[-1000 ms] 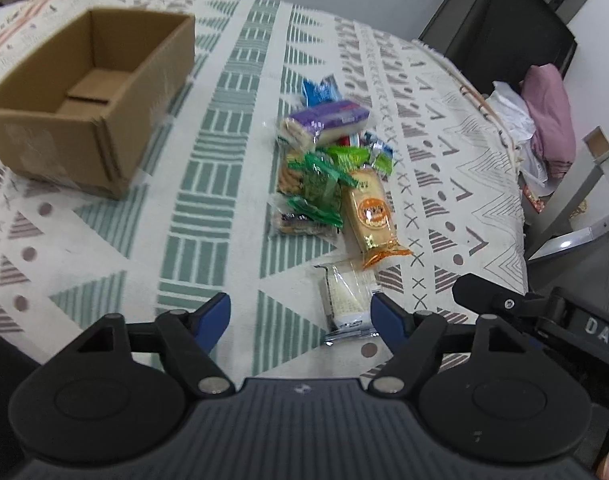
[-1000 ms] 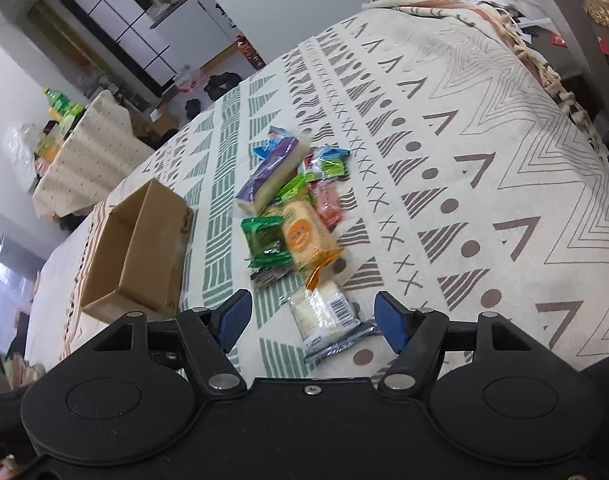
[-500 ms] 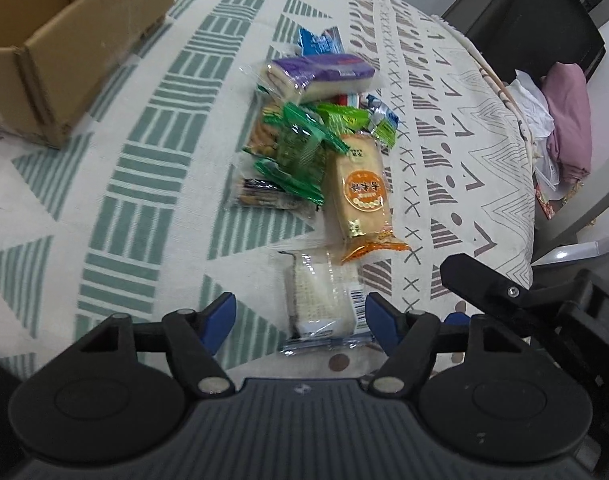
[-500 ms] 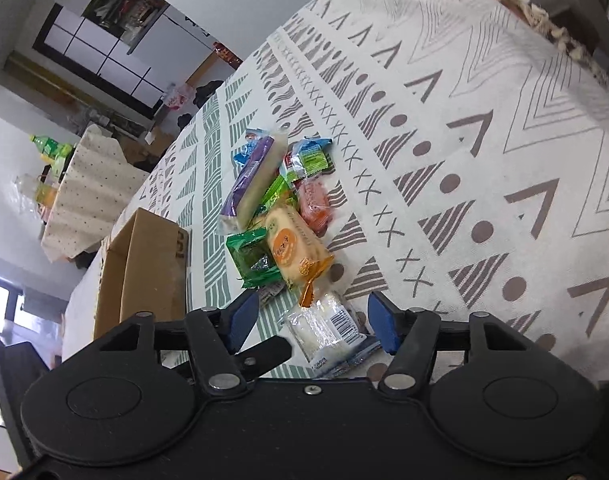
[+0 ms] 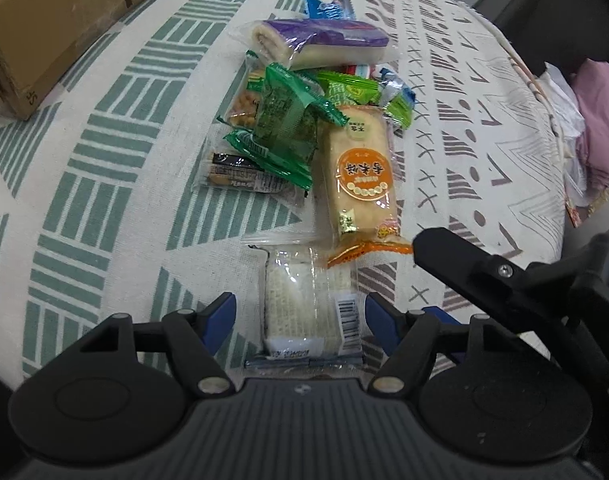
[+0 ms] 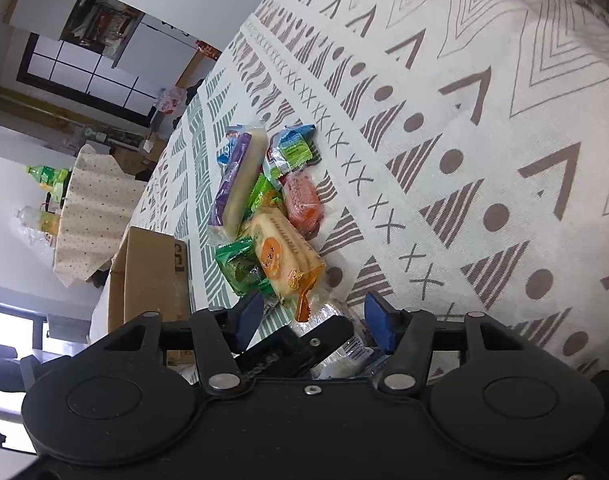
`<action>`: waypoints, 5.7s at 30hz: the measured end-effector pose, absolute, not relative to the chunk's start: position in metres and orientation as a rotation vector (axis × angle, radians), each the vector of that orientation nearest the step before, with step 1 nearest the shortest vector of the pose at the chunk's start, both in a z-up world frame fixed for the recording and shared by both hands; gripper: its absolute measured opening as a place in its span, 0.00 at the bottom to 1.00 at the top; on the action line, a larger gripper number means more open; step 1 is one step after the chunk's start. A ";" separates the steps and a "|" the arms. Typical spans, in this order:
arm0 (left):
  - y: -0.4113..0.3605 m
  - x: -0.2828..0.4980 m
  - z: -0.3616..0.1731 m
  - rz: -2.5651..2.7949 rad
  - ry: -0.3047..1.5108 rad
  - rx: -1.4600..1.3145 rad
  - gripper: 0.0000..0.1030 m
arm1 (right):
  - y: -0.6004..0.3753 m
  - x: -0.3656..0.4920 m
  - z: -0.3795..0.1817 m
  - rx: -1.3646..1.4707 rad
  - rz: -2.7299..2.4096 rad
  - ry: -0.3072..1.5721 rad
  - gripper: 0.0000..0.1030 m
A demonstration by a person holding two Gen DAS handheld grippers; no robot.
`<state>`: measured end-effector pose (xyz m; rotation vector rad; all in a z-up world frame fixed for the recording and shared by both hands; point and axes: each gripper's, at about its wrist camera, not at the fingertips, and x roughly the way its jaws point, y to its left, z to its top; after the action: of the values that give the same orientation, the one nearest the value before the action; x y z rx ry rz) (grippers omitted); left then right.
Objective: Organize snacks
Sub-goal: 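Grasp the white bread pack with the left tool while the right tool grasps the orange cake, then lift both held snacks and carry them over the cardboard box, then open both tools to drop the snacks into the box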
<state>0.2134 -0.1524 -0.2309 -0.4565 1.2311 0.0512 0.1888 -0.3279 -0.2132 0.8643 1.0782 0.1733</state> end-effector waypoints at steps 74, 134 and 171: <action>-0.048 0.206 -0.151 0.187 1.038 -0.435 0.44 | -0.258 0.221 -0.177 0.611 0.365 0.899 0.24; 0.136 0.262 -0.115 0.298 0.910 -0.505 0.55 | -0.083 0.256 -0.148 0.514 0.645 0.854 0.23; 0.076 0.189 -0.091 0.390 0.925 -0.420 1.00 | -0.155 0.203 -0.094 0.394 0.519 0.770 0.99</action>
<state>0.1894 0.0762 -0.0906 -0.4202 0.9251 0.3901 0.2028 -0.1551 -0.0942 0.3939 0.7699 0.5188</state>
